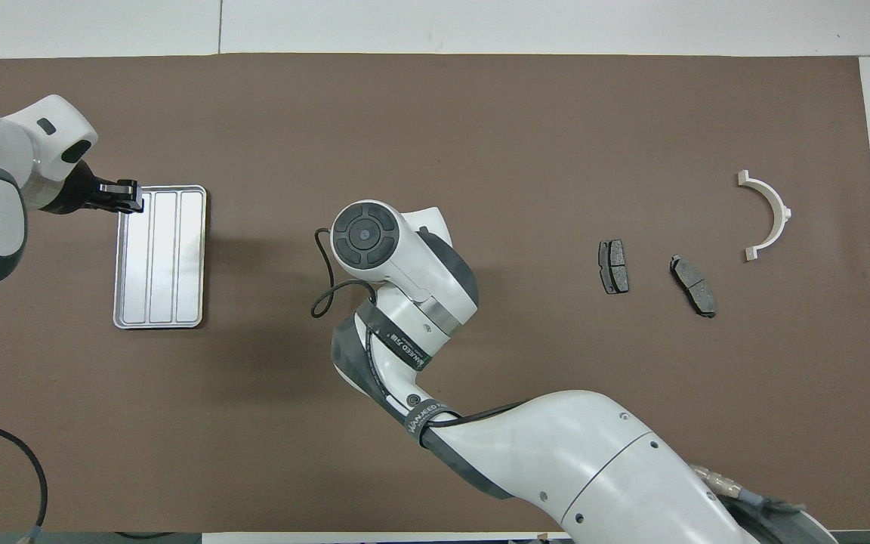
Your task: Place bearing gear from tray to pile
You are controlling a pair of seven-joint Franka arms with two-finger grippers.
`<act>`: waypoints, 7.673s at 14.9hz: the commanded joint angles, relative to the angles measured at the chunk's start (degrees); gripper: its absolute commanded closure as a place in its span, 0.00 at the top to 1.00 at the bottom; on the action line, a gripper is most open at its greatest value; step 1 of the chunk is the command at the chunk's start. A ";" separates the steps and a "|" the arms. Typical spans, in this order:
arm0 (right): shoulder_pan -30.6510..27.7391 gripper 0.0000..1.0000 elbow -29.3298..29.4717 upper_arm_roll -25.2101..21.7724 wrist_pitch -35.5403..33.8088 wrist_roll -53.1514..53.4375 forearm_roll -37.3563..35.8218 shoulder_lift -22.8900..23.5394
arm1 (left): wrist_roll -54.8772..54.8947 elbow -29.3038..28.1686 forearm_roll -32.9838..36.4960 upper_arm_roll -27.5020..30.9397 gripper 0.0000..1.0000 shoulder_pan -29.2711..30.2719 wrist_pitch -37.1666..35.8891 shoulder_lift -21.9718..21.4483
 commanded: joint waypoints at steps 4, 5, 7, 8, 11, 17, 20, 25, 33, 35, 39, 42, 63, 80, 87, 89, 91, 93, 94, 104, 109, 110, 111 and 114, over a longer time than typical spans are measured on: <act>-12.12 0.00 7.62 0.57 -18.37 -23.57 -0.31 -4.13 | -2.74 -0.45 -1.91 0.27 0.00 -1.21 -0.72 -1.27; -15.37 0.00 7.62 0.74 -19.87 -29.99 -0.22 -5.71 | -6.41 -0.88 -1.83 0.36 0.00 -2.96 -0.02 -1.18; -21.09 0.00 7.36 0.74 -21.12 -45.01 -0.04 -7.92 | -19.21 -2.11 -0.61 0.62 0.00 -10.67 2.88 -1.27; -23.55 0.00 7.36 0.74 -21.64 -50.39 -0.22 -8.01 | -25.19 -2.38 0.88 0.62 0.00 -14.36 3.33 -1.27; -30.06 0.00 5.00 0.74 -18.85 -62.18 -0.13 -8.19 | -46.28 -2.38 8.43 0.36 0.00 -27.02 6.04 1.44; -37.55 0.00 -6.07 0.83 -3.92 -72.59 -0.04 -8.45 | -61.63 -1.41 9.51 0.45 0.00 -38.65 10.97 8.75; -38.34 0.00 -11.34 0.74 4.78 -73.38 0.04 -8.01 | -63.22 -2.38 9.51 0.36 0.00 -39.18 15.80 10.77; -38.87 0.00 -14.35 0.74 10.96 -73.38 0.04 -7.13 | -63.31 -5.19 9.51 0.27 0.00 -39.80 20.55 11.13; -38.34 1.00 -14.17 0.74 9.21 -72.77 0.04 -7.83 | -62.52 -6.78 9.51 0.54 1.00 -39.45 23.02 11.48; -37.82 1.00 -13.65 0.83 5.97 -72.68 -0.04 -9.32 | -61.56 -5.29 9.60 0.45 1.00 -38.40 20.57 11.30; -34.75 1.00 -12.77 0.83 -1.06 -70.50 -0.04 -13.89 | -56.40 -1.60 9.34 0.80 1.00 -32.71 11.55 4.73; -30.45 1.00 -11.02 0.92 -6.87 -61.64 0.04 -16.27 | -46.03 2.26 8.98 1.06 1.00 -24.02 1.77 -2.92; -3.71 1.00 -7.41 2.33 2.07 0.79 0.31 -6.00 | -8.29 19.69 3.09 0.45 1.00 1.86 -28.75 -9.09; -4.24 0.44 -11.54 2.41 5.95 3.78 0.22 -5.64 | -5.21 8.69 3.36 -7.20 1.00 10.39 -26.99 -17.17; -4.59 0.00 -10.58 2.33 4.73 3.17 0.05 -5.81 | -5.48 7.37 3.36 -7.81 1.00 10.47 -25.94 -17.62; -5.64 0.00 -6.64 2.15 -0.96 -1.11 -0.83 -5.64 | -5.21 7.20 3.36 -8.08 1.00 10.74 -25.94 -17.70; -9.84 0.00 -2.42 2.15 -7.90 -11.10 -0.92 -6.08 | -5.21 7.46 3.36 -8.95 1.00 11.26 -26.11 -17.70; -14.50 0.00 0.14 2.15 -13.10 -23.05 -0.92 -6.95 | -5.21 7.99 3.36 -8.96 1.00 11.27 -26.99 -17.53; -16.87 0.00 0.41 2.15 -14.78 -28.59 -0.84 -8.09 | -5.21 7.99 3.36 -8.87 1.00 11.27 -26.99 -17.44; -33.59 0.00 -12.57 2.24 -0.76 -60.45 -0.66 -11.26 | -4.86 9.40 4.24 -8.87 1.00 11.17 -27.70 -17.00; -33.95 0.00 -16.37 2.24 4.54 -60.47 -0.48 -11.18 | -5.47 8.52 4.15 -8.34 1.00 11.62 -27.52 -17.44; -33.86 0.00 -16.72 2.24 5.59 -60.03 -0.40 -10.92 | -5.13 8.43 4.24 -8.34 1.00 11.53 -27.43 -17.53; -33.86 0.00 -17.59 2.24 6.82 -59.76 -0.48 -10.91 | -5.04 8.43 4.24 -8.34 1.00 11.53 -27.43 -17.44; -34.04 0.00 -19.18 2.24 8.85 -59.67 -0.39 -11.09 | -4.86 8.34 4.15 -8.43 1.00 10.74 -26.64 -17.44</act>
